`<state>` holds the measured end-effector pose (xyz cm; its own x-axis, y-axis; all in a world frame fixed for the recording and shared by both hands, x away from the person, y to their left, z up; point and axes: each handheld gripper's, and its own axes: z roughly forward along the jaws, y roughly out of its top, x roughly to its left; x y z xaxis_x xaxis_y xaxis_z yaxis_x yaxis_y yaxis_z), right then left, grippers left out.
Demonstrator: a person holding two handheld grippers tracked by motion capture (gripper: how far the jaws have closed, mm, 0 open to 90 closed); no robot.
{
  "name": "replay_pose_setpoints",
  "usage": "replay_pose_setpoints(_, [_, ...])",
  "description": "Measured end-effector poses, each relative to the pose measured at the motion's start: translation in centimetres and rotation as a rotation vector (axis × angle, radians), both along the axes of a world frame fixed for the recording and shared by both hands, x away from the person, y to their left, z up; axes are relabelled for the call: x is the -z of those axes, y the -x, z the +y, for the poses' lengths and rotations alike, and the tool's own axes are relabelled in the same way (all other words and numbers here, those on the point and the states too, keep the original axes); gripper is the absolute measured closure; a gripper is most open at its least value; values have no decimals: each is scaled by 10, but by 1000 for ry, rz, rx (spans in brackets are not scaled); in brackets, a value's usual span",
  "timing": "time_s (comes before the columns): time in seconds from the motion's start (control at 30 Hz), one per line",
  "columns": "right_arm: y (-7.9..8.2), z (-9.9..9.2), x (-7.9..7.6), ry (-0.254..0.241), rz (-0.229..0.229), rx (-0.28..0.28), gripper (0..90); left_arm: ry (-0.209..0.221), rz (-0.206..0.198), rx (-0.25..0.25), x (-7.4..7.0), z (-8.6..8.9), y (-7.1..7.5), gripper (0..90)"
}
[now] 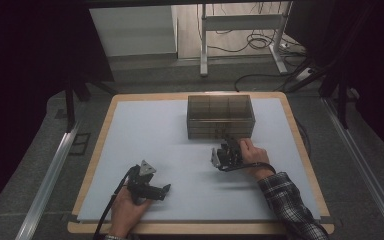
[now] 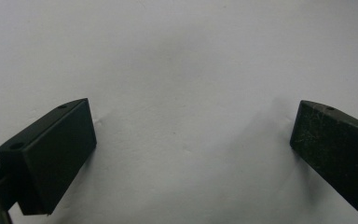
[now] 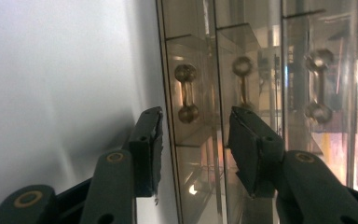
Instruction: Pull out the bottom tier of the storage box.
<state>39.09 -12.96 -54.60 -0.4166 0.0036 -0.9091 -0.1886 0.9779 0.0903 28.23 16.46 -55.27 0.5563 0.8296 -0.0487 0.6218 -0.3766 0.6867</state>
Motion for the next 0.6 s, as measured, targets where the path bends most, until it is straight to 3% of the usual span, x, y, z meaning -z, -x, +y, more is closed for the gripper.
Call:
replay_pose_setpoints(0.43, [-8, 12, 13, 101, -59, 19, 646, 1, 0, 0, 0, 0, 0, 0])
replay_pose_setpoints(0.53, [-9, 15, 19, 128, -117, 15, 685, 1, 0, -1, 0, 0, 0, 0])
replay_pose_setpoints(0.6, [-8, 16, 19, 134, -121, 15, 695, 1, 0, -1, 0, 0, 0, 0])
